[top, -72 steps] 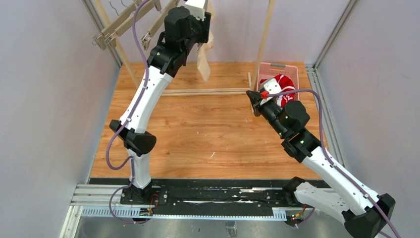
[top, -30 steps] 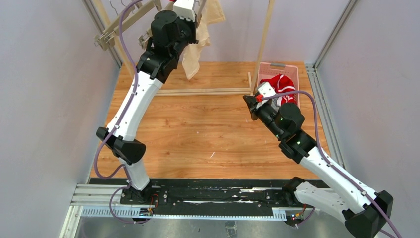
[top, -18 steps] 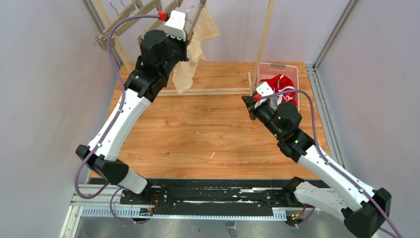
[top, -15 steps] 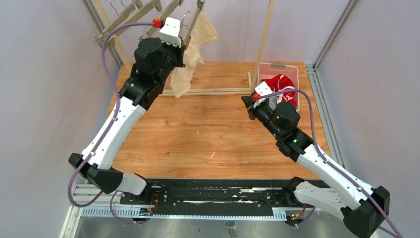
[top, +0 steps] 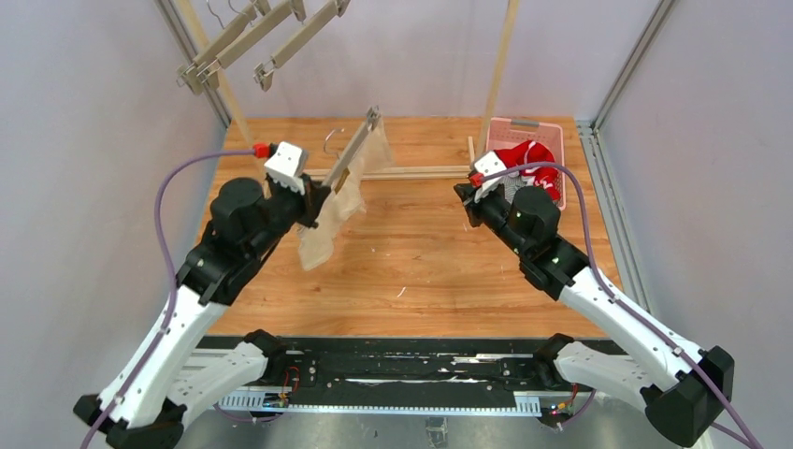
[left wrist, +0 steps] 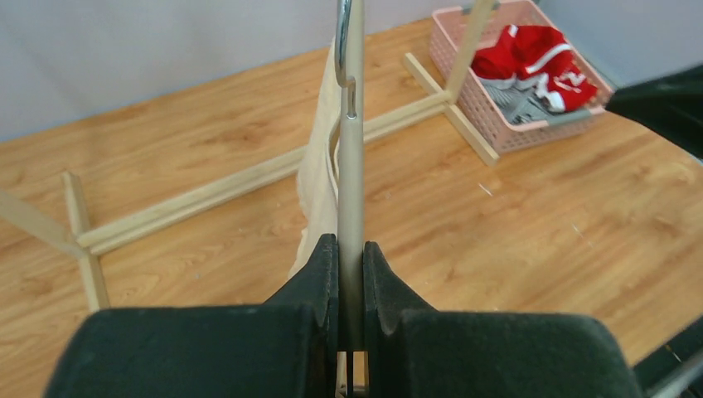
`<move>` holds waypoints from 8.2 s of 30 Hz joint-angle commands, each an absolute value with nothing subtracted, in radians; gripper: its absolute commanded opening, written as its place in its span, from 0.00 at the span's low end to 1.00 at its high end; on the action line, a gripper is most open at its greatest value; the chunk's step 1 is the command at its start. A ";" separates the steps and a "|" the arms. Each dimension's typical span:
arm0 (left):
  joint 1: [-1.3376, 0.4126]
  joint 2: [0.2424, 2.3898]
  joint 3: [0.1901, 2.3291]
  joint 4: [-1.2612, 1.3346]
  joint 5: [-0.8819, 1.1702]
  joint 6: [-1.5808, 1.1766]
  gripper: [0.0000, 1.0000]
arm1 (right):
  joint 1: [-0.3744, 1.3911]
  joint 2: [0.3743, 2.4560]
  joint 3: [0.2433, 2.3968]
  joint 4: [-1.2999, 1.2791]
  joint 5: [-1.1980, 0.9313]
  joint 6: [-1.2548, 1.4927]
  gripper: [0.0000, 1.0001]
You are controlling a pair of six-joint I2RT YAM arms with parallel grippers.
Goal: Remove the underwear clipped to the hanger
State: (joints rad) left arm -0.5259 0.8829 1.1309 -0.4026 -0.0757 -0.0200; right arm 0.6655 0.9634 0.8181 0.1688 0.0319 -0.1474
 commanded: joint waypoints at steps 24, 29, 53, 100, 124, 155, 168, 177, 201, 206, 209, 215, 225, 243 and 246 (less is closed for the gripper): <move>-0.532 0.638 1.018 -0.559 0.411 -0.036 0.00 | 0.307 1.130 1.169 0.215 -1.278 0.164 0.76; -0.532 0.637 1.014 -0.514 0.458 -0.054 0.00 | 0.307 1.227 1.223 0.309 -1.362 0.235 0.76; -0.532 0.629 0.978 -0.416 0.532 -0.129 0.00 | 0.311 1.362 1.152 0.728 -1.362 0.555 0.71; -0.532 0.701 0.854 0.164 0.513 -0.329 0.00 | 0.366 0.932 0.904 0.354 -0.725 0.276 0.55; -0.669 0.986 0.697 0.974 0.466 -0.708 0.00 | 0.382 1.020 0.969 0.775 -0.835 0.497 0.54; -0.684 1.180 0.697 1.295 0.534 -0.872 0.00 | 0.394 1.138 1.013 1.096 -0.871 0.710 0.64; -0.692 1.171 0.742 1.209 0.516 -0.818 0.00 | 0.397 1.113 1.001 1.020 -0.843 0.646 0.01; -0.692 1.106 0.736 1.062 0.503 -0.743 0.53 | 0.397 1.086 1.002 1.026 -0.827 0.676 0.01; -0.692 0.935 0.680 0.575 0.403 -0.320 0.82 | 0.416 1.068 1.014 1.036 -0.816 0.725 0.01; -0.692 0.948 0.690 0.575 0.377 -0.303 0.82 | 0.419 1.057 1.010 1.012 -0.815 0.710 0.01; -0.692 0.959 0.704 0.575 0.383 -0.303 0.80 | 0.423 1.057 1.006 1.010 -0.816 0.709 0.01; -0.692 0.978 0.725 0.588 0.413 -0.315 0.65 | 0.426 1.056 1.005 0.997 -0.812 0.703 0.00; -0.692 0.990 0.731 0.627 0.429 -0.332 0.25 | 0.431 1.056 1.005 0.981 -0.809 0.693 0.01; -0.692 0.961 0.797 0.617 0.442 -0.318 0.60 | 0.434 1.023 1.005 0.956 -0.823 0.683 0.01; -0.692 0.990 0.831 0.617 0.471 -0.329 0.58 | 0.436 1.019 1.006 0.957 -0.827 0.686 0.01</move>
